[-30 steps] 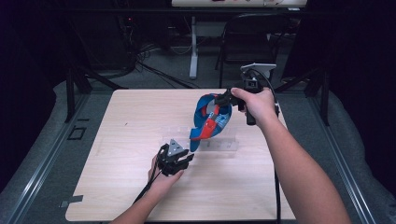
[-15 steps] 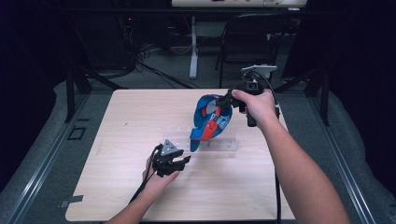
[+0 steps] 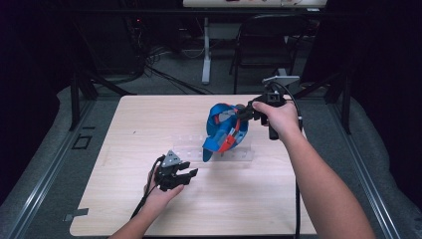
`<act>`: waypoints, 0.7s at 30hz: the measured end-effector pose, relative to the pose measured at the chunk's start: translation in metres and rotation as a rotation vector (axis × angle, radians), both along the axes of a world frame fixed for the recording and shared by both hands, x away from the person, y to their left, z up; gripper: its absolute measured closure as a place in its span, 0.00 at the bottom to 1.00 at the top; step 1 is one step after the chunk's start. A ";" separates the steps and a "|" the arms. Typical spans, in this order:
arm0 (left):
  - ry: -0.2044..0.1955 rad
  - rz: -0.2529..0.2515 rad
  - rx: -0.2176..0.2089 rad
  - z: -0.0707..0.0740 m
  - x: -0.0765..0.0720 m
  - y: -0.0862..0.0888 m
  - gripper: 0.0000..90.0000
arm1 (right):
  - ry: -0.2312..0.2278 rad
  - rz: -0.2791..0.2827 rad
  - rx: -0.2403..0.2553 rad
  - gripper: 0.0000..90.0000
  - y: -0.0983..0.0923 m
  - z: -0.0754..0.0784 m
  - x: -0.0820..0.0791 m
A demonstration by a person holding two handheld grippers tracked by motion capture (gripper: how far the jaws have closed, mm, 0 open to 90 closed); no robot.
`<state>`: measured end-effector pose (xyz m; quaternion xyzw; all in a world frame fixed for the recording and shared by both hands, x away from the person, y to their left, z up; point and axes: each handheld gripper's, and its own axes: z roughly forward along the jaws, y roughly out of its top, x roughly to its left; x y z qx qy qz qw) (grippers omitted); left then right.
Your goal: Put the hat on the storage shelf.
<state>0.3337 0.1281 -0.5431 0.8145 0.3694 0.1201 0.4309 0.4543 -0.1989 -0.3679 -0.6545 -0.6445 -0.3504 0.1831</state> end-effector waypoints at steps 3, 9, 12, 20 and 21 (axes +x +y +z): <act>0.006 -0.013 0.000 0.003 -0.005 0.006 0.61 | -0.004 -0.003 -0.033 0.75 -0.007 -0.004 -0.004; -0.002 -0.022 0.023 0.002 -0.012 0.018 0.55 | -0.020 -0.007 -0.117 0.66 -0.017 -0.011 -0.016; -0.002 -0.009 0.019 -0.002 -0.012 0.024 0.52 | -0.038 -0.002 -0.133 0.64 -0.019 -0.017 -0.021; 0.019 0.047 0.013 -0.014 -0.007 0.044 0.50 | -0.045 -0.007 -0.217 0.61 -0.027 -0.042 -0.043; 0.022 0.047 0.008 -0.015 -0.006 0.046 0.50 | -0.042 -0.002 -0.229 0.61 -0.029 -0.045 -0.047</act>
